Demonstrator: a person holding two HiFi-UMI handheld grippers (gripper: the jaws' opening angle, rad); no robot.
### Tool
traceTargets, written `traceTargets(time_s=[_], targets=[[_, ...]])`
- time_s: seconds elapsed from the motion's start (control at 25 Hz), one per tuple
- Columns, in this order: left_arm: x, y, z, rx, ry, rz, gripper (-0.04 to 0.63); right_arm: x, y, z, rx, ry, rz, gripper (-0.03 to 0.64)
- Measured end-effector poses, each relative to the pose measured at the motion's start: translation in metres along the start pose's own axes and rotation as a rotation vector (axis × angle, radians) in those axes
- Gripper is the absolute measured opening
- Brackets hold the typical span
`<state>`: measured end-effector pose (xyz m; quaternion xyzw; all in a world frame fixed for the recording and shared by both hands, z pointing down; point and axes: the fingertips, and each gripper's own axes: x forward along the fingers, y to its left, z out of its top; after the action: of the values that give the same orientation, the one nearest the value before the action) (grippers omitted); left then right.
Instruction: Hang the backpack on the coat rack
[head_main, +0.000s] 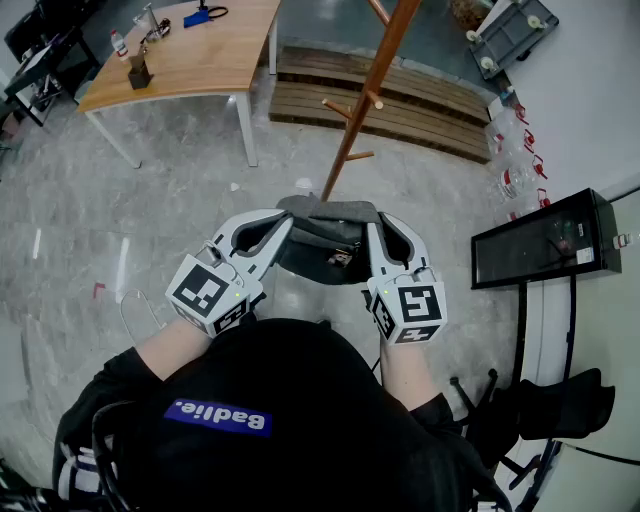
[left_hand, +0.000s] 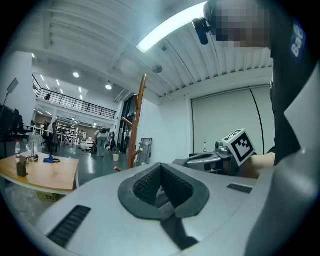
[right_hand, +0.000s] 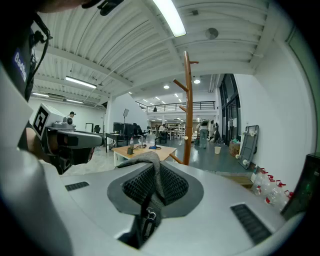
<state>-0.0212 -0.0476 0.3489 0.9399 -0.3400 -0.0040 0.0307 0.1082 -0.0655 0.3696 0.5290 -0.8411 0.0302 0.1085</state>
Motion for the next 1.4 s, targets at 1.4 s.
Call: traceTargets(time_s=[1.4], targets=[[0.082,0.076,0.011,-0.054,-0.077,0.01,0.008,0.107,-0.072,0.064,-0.142,0.042,0.089,0.037]])
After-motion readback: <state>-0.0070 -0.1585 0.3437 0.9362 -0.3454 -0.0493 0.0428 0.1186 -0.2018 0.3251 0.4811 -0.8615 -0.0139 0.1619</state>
